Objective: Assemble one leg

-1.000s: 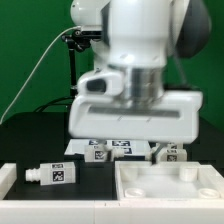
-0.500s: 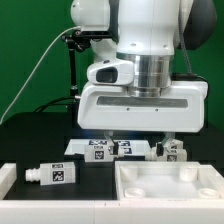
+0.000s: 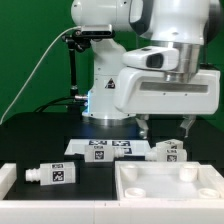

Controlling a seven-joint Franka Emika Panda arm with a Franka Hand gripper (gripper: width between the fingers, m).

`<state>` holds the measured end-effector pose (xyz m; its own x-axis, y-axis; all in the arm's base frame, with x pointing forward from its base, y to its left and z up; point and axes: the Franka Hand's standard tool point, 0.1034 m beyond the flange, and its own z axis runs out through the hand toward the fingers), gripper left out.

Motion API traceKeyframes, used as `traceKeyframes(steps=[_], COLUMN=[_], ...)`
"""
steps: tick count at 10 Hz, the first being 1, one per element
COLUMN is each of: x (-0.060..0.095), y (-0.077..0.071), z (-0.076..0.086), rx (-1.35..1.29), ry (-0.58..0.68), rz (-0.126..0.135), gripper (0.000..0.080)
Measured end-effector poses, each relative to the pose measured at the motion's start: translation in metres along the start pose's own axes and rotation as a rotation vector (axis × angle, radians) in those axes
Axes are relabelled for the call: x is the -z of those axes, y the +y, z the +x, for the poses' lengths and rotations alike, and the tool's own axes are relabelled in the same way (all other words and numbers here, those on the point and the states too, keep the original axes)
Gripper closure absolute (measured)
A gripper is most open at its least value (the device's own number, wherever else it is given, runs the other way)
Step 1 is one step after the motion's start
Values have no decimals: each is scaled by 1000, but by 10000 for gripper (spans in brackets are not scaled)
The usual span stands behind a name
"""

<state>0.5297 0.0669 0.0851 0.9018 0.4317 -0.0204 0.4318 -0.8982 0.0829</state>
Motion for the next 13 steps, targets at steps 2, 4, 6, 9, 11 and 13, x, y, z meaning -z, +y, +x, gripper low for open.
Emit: traceKeyframes(steps=[2, 4, 6, 9, 11, 13], x=[-1, 1, 6, 3, 2, -9], y=[3, -21, -58, -63, -64, -83], z=[-1, -1, -10, -13, -13, -16], rx=[135, 275, 445, 637, 743, 900], ry=[-2, 44, 44, 75, 72, 73], rz=[0, -28, -44, -63, -69, -104], gripper=[150, 150, 150, 150, 150, 150])
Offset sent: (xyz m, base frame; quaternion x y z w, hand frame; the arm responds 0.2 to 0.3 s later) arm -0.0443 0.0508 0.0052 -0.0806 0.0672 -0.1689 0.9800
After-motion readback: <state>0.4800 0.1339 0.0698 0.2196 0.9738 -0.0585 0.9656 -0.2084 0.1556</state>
